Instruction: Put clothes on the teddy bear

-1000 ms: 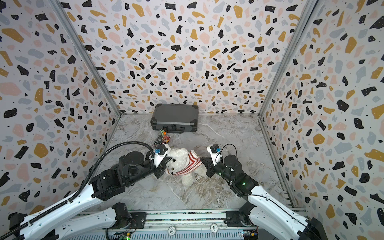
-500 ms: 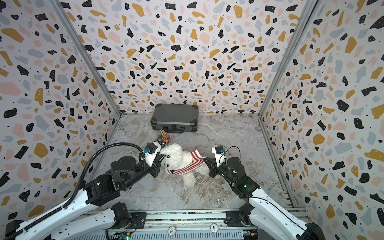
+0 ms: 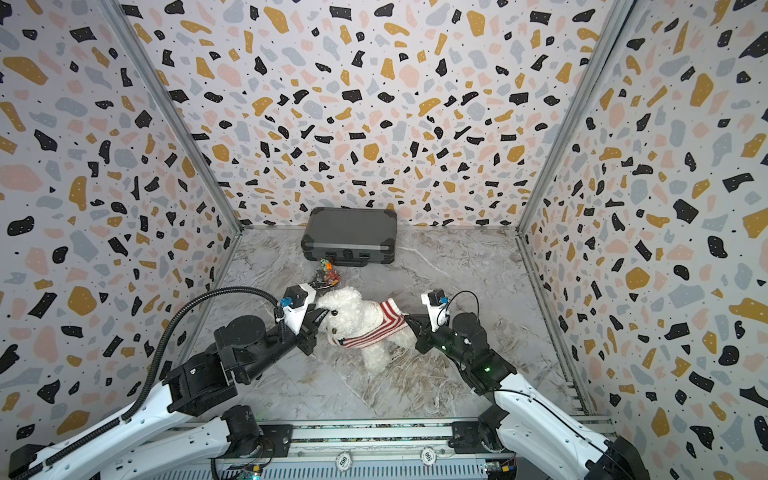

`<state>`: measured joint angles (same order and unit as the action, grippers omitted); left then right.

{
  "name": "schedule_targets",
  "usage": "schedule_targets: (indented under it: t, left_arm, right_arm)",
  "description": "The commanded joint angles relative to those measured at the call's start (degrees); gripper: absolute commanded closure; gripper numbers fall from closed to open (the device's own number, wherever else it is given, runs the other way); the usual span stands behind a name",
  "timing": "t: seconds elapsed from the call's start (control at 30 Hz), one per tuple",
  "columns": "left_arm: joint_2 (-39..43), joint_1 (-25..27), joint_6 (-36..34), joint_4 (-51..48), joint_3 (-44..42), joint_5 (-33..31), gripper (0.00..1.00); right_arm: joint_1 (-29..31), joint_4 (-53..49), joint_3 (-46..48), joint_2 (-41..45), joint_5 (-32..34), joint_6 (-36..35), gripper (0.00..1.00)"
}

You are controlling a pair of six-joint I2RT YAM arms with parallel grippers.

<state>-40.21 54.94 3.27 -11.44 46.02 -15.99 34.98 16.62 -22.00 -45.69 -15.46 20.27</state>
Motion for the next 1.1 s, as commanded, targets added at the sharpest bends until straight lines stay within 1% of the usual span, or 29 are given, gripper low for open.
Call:
schedule_targets:
  t: [0.0,0.1,0.17,0.27,0.3,0.4,0.53,0.6,0.67,0.7,0.83,0.9,1.0,1.07]
  left_arm:
    - [2.24,-0.52,1.04,8.4,0.83,-5.29,1.0]
    - [1.98,-0.51,1.33,9.19,0.48,-4.13,1.0]
    - [1.35,-0.52,1.42,9.53,0.48,-2.59,1.0]
    - [-0.12,-0.5,1.39,9.19,1.07,1.38,1.0]
    - [-0.93,-0.53,1.11,8.75,1.46,3.35,1.0]
    - [-3.69,-0.52,0.12,5.62,3.33,6.92,1.0]
    - [-6.48,-0.52,-1.14,0.68,5.48,8.43,1.0]
    - [-7.03,-0.53,-1.88,-1.69,6.46,8.43,1.0]
    - [-7.7,-0.51,-3.05,-4.1,7.68,9.16,1.0]
    - [-8.18,-0.52,-3.64,-5.54,8.53,9.95,1.0]
    - [-9.82,-0.53,-5.76,-9.75,11.76,14.06,1.0]
    - [-10.71,-0.51,-6.54,-11.5,12.98,15.66,1.0]
    - [-11.83,-0.53,-7.29,-13.28,14.19,16.78,1.0]
    - [-12.28,-0.52,-7.7,-14.07,14.68,18.25,1.0]
  right_arm:
    - [-0.96,-1.97,0.59,-0.2,0.97,-0.15,1.0]
    - [0.11,-2.44,-0.58,-1.36,0.78,-1.22,1.0]
    - [0.83,-2.43,-0.98,-1.6,0.77,-1.78,0.98]
    - [2.03,-3.09,-1.7,-0.78,1.16,-3.07,0.9]
    - [2.51,-4.08,-2.21,-0.42,1.7,-3.76,0.86]
    - [2.73,-7.61,-3.72,0.57,2.82,-4.77,0.79]
    - [2.75,-9.79,-4.22,3.77,3.43,-5.86,0.67]
    - [2.73,-11.44,-5.25,4.42,3.16,-6.99,0.64]
    - [2.99,-10.84,-5.82,5.16,0.5,-9.06,0.62]
    - [3.44,-8.43,-5.31,6.24,-1.13,-9.86,0.6]
    - [5.77,0.28,-3.71,8.76,-8.64,-12.51,0.44]
    - [6.99,2.08,-4.46,7.53,-11.19,-13.77,0.41]
    - [8.29,4.47,-5.67,4.76,-16.16,-15.41,0.39]
    - [9.47,6.59,-5.69,3.95,-17.55,-15.91,0.38]
